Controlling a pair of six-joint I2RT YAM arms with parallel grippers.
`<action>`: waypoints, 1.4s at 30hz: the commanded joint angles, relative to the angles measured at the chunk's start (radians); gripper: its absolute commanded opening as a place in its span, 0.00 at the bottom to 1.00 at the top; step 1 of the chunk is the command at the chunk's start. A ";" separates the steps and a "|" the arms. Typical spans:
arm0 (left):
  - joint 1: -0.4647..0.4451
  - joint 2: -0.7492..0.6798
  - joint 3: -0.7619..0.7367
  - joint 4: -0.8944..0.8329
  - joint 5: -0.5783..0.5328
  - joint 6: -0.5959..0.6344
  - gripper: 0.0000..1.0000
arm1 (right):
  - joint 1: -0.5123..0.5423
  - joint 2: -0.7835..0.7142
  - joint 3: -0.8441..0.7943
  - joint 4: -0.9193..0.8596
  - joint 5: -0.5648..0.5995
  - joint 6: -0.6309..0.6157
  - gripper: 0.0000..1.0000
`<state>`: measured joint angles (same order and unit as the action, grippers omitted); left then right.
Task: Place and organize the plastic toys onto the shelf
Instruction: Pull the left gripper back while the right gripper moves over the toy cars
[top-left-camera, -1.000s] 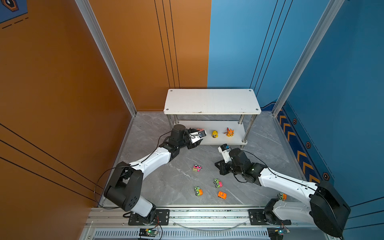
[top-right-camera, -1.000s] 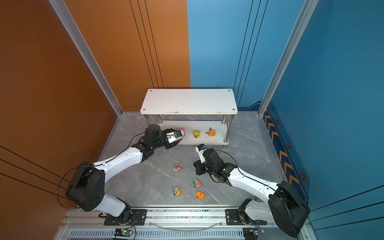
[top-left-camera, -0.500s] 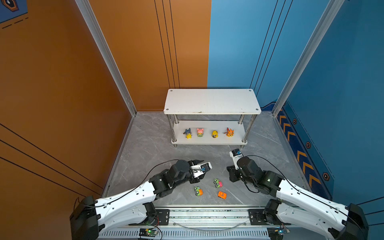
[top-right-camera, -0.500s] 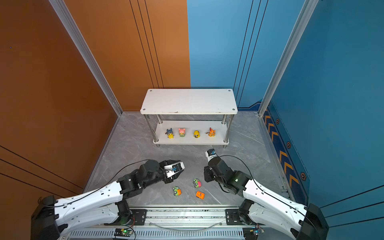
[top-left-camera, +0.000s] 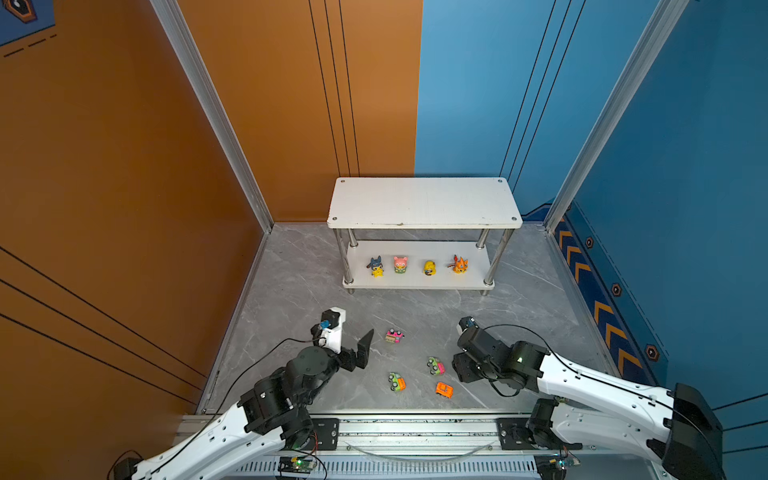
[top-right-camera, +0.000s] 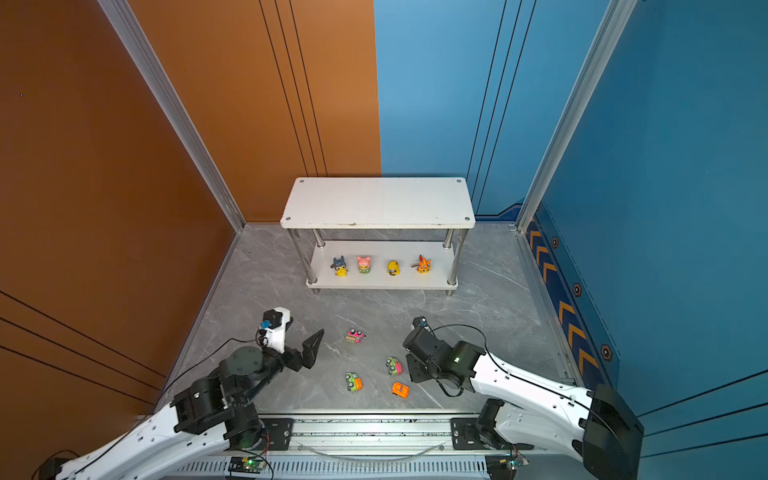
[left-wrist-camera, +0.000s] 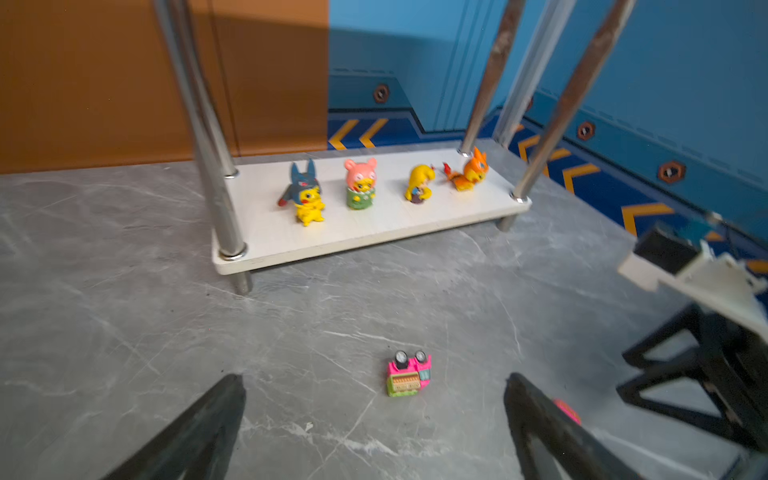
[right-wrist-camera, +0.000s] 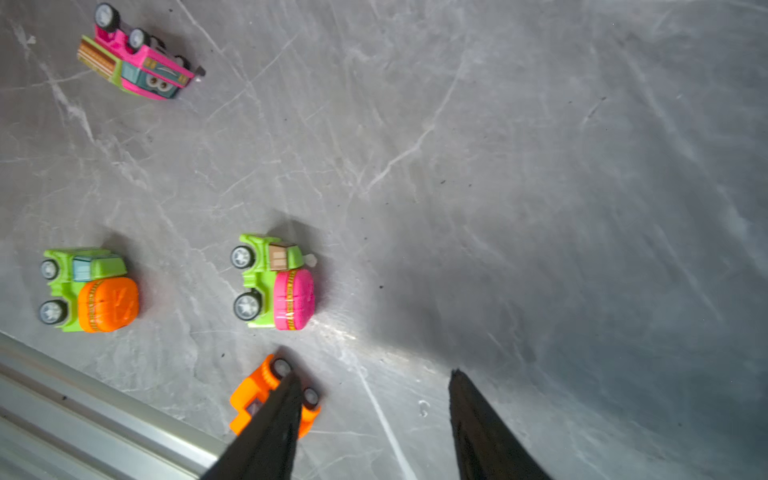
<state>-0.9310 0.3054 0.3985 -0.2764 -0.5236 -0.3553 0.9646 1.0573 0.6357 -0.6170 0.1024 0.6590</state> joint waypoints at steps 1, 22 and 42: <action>0.078 -0.103 -0.026 -0.158 -0.131 -0.178 0.92 | 0.008 0.052 0.061 0.032 -0.003 0.021 0.61; 0.376 0.225 -0.065 -0.011 0.244 -0.322 0.73 | 0.066 0.435 0.197 0.152 -0.103 -0.011 0.44; 0.372 0.534 -0.053 0.194 0.448 -0.298 0.50 | 0.138 0.540 0.410 0.236 -0.002 -0.365 0.49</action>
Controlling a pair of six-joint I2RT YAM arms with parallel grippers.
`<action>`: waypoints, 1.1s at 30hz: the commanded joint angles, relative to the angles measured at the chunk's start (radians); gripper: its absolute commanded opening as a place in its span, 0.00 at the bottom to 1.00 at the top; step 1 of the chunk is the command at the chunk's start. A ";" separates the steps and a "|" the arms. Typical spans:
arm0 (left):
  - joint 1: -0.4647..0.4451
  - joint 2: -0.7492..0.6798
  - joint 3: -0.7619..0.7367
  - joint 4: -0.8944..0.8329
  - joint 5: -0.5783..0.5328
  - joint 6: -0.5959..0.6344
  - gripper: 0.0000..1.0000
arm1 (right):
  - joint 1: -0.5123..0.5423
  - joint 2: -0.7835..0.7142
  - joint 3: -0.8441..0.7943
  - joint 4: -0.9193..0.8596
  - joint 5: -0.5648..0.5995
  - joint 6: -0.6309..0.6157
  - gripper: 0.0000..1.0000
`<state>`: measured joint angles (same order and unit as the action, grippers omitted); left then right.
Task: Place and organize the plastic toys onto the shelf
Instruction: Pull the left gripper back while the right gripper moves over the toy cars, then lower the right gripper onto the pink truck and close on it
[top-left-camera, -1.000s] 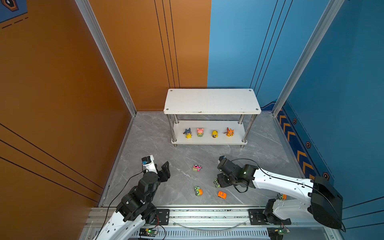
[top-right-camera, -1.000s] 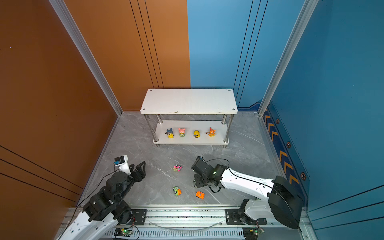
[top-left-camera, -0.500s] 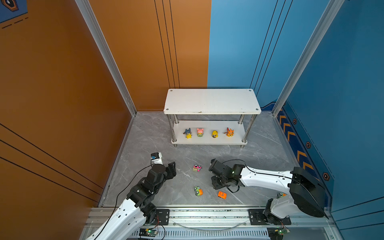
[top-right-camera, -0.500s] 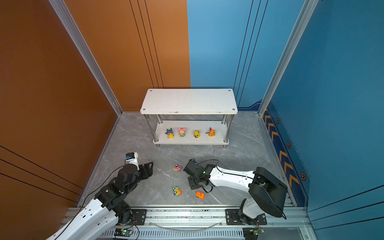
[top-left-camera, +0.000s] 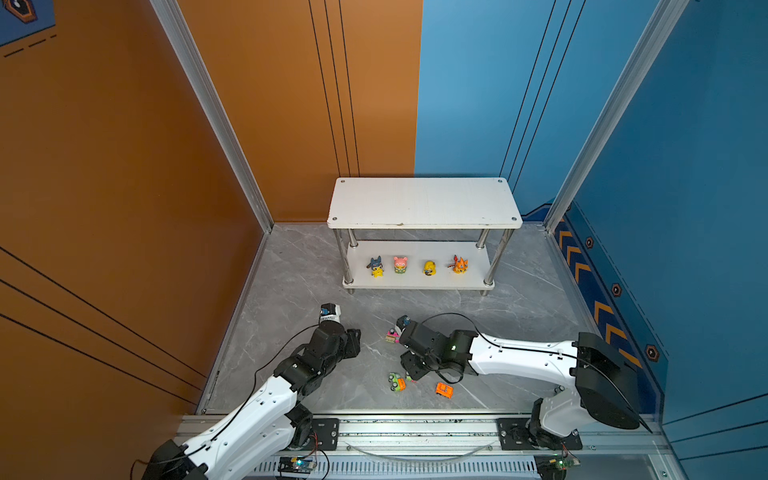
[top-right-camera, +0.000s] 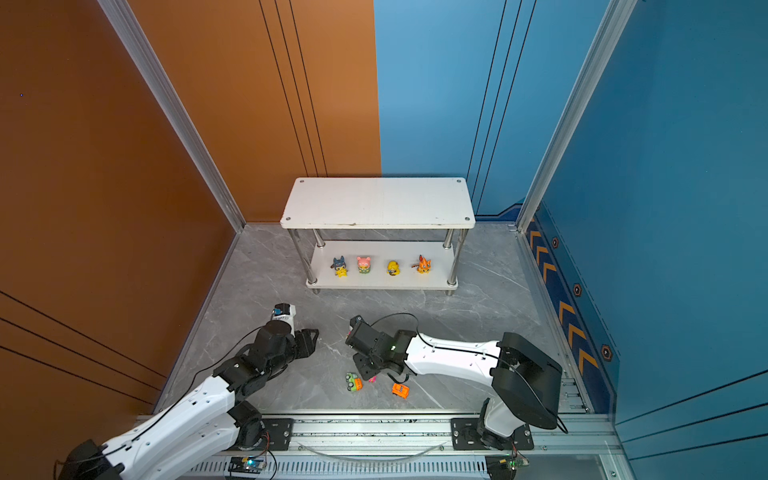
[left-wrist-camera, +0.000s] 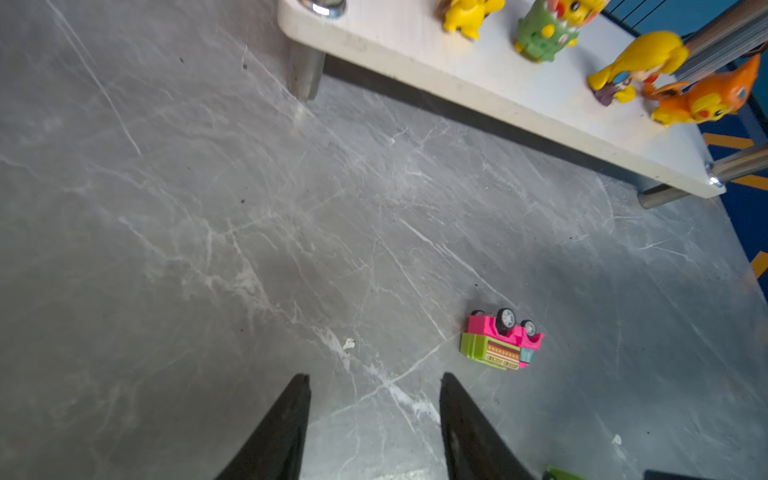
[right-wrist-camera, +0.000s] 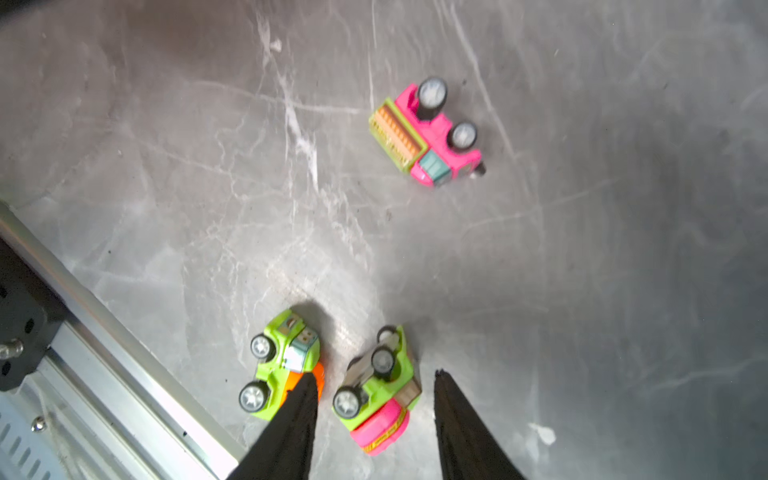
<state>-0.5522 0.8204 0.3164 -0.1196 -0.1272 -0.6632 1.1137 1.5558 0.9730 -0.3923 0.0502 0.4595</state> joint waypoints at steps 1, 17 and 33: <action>-0.009 0.023 0.032 0.044 0.052 0.006 0.50 | -0.006 0.073 0.105 -0.006 0.068 -0.215 0.48; 0.005 -0.001 0.024 0.029 0.020 0.017 0.52 | -0.114 0.313 0.309 -0.037 -0.001 -0.264 0.00; 0.029 0.002 0.008 0.040 0.046 0.010 0.53 | -0.230 0.458 0.378 0.015 -0.147 -0.239 0.00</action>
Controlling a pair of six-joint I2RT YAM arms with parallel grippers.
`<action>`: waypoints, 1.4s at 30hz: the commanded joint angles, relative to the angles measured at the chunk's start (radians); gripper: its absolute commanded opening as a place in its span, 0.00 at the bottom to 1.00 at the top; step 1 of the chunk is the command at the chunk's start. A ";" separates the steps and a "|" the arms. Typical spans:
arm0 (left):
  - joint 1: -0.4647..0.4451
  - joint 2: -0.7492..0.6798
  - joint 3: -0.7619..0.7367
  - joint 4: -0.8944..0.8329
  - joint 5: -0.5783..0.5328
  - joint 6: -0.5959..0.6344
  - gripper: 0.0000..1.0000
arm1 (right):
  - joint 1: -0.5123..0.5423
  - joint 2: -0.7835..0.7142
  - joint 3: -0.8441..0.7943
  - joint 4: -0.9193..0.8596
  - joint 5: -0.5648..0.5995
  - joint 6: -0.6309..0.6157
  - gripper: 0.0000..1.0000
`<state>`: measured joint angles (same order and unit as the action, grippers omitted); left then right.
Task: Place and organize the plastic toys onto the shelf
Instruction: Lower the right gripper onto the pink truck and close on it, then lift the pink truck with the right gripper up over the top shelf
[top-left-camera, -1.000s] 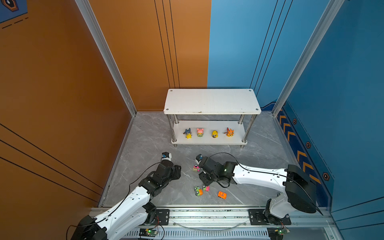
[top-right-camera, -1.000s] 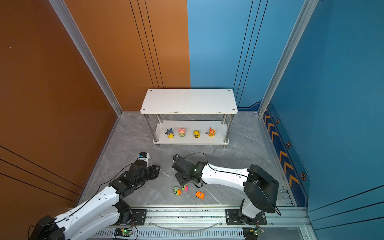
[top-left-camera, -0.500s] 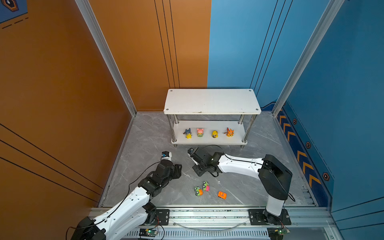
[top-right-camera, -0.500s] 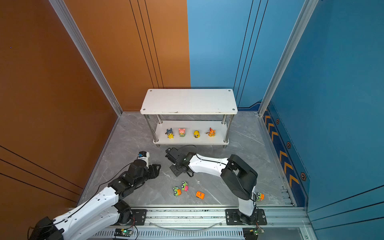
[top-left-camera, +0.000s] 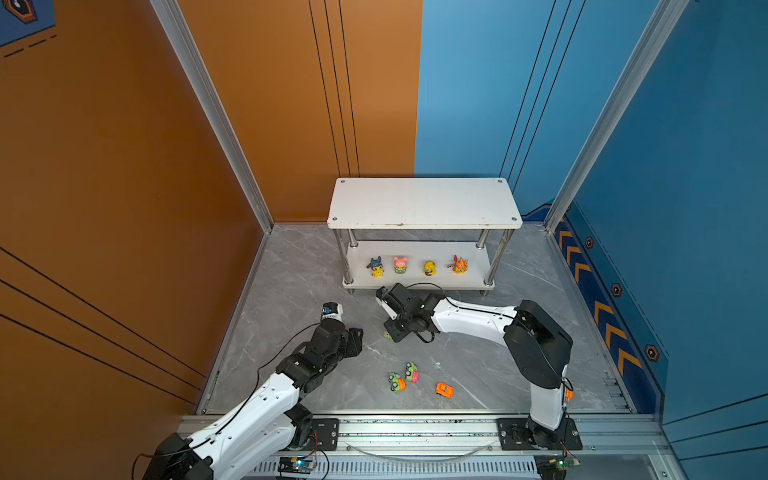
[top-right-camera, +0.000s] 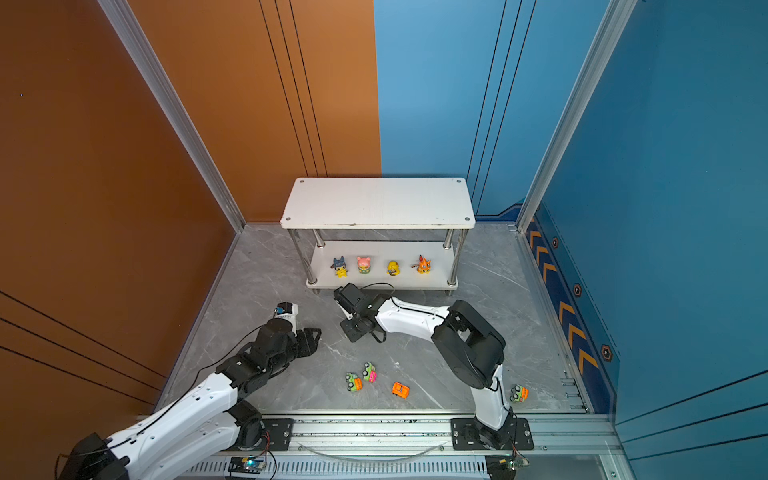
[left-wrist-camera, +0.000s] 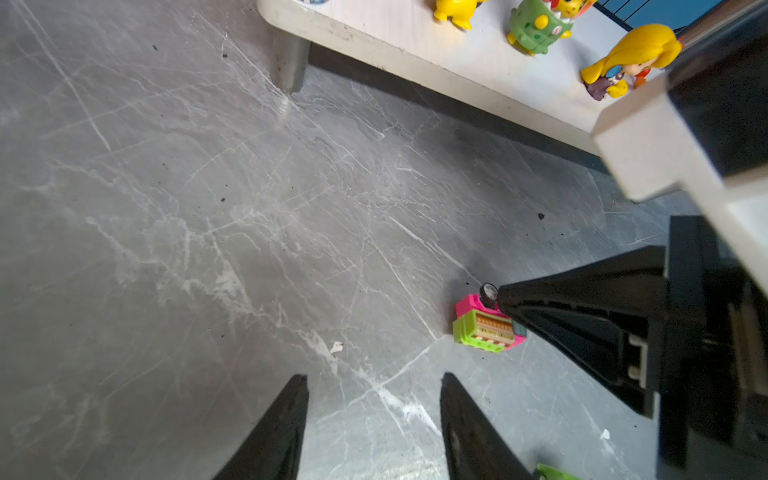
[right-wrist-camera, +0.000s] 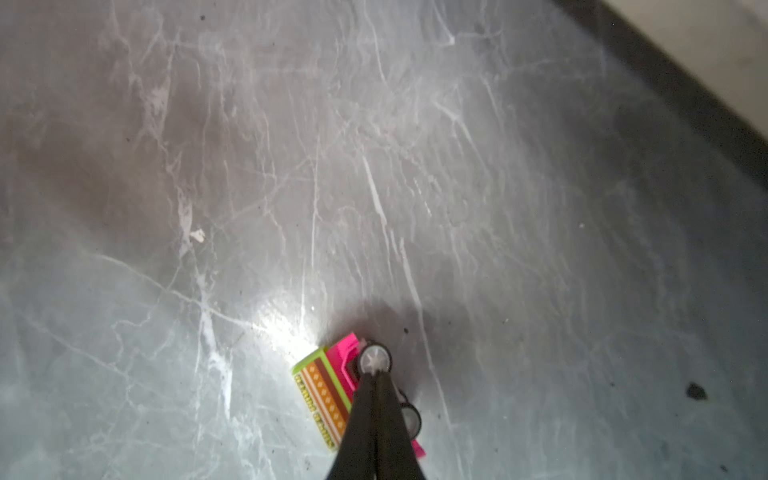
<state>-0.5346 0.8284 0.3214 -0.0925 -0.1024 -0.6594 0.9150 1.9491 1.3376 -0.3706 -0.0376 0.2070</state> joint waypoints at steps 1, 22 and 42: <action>0.012 -0.005 0.003 0.013 0.022 0.003 0.53 | -0.044 0.076 0.021 -0.002 -0.077 0.021 0.00; 0.019 0.008 0.003 0.033 0.032 -0.001 0.56 | -0.029 -0.193 -0.149 -0.020 0.053 0.046 0.24; 0.037 -0.031 -0.009 0.010 0.041 0.006 0.59 | 0.013 0.018 -0.002 -0.015 0.055 -0.023 0.42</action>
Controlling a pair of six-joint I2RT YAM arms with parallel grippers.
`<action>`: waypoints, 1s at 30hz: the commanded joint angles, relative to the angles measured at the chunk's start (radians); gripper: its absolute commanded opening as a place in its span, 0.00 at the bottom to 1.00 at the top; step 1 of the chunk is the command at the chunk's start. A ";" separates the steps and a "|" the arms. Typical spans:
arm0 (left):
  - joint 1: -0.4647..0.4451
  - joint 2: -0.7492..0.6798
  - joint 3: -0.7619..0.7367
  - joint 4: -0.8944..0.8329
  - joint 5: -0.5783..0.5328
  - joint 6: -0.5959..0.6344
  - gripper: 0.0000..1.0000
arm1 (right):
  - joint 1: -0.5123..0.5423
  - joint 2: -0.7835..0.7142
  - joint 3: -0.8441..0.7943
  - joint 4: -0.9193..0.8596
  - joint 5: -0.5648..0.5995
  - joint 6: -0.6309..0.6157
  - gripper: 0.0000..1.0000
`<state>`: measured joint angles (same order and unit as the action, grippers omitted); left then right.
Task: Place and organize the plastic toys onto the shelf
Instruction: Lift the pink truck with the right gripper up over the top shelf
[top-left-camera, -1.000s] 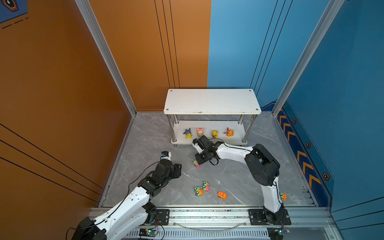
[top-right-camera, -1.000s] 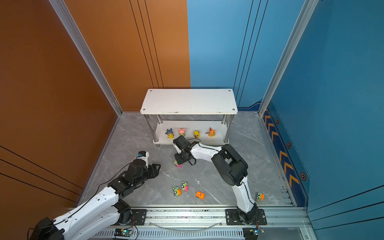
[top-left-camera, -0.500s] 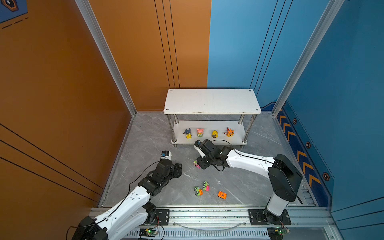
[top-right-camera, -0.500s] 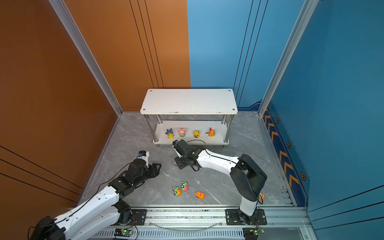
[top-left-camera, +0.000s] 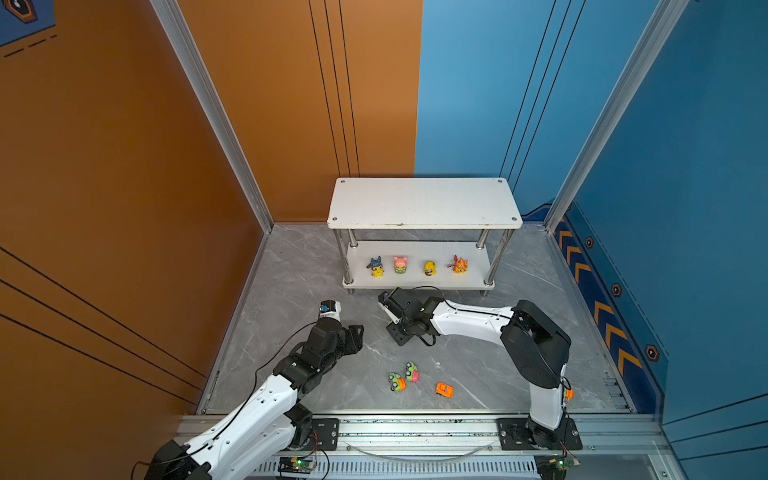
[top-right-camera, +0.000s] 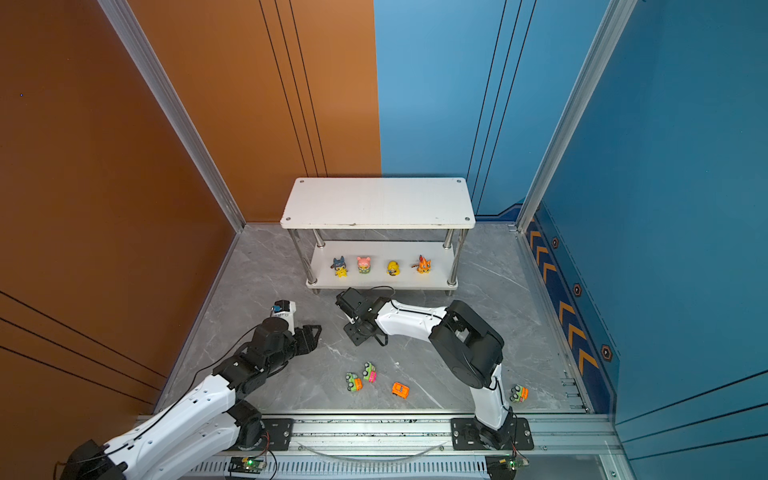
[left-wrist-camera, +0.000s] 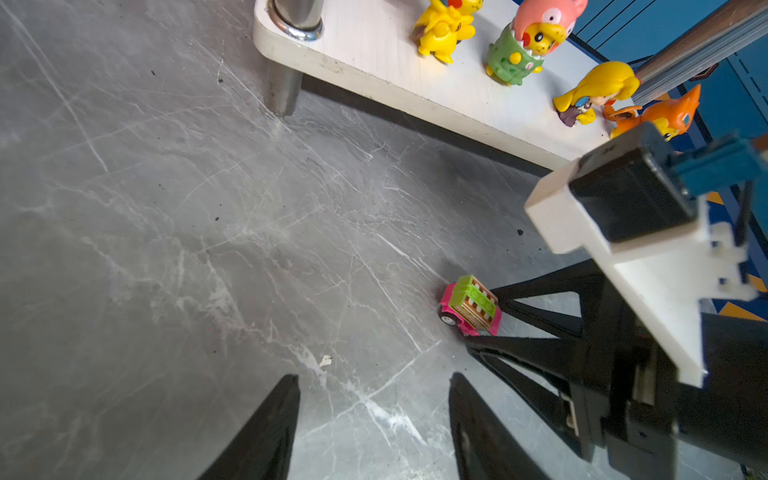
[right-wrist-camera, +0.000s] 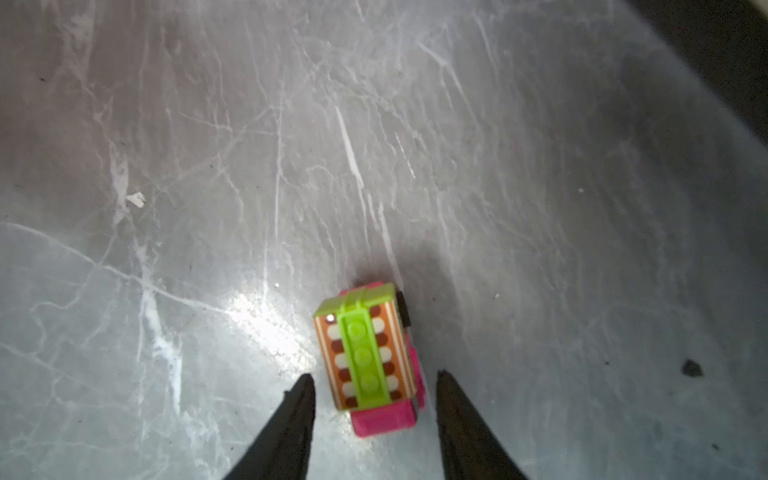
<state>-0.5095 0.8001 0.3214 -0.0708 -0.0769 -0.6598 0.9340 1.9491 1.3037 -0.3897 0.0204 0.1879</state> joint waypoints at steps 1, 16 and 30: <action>0.015 -0.003 -0.008 -0.011 0.017 0.009 0.59 | -0.005 0.020 0.035 0.007 -0.005 -0.003 0.38; 0.037 -0.009 -0.027 0.047 0.056 0.006 0.60 | 0.039 -0.339 0.140 -0.427 0.168 0.136 0.09; 0.039 -0.020 -0.025 0.060 0.111 -0.008 0.60 | -0.062 -0.421 0.865 -0.922 0.555 0.062 0.06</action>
<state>-0.4782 0.7990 0.3088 -0.0074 0.0116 -0.6632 0.9157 1.4544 2.0892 -1.1736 0.4858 0.3031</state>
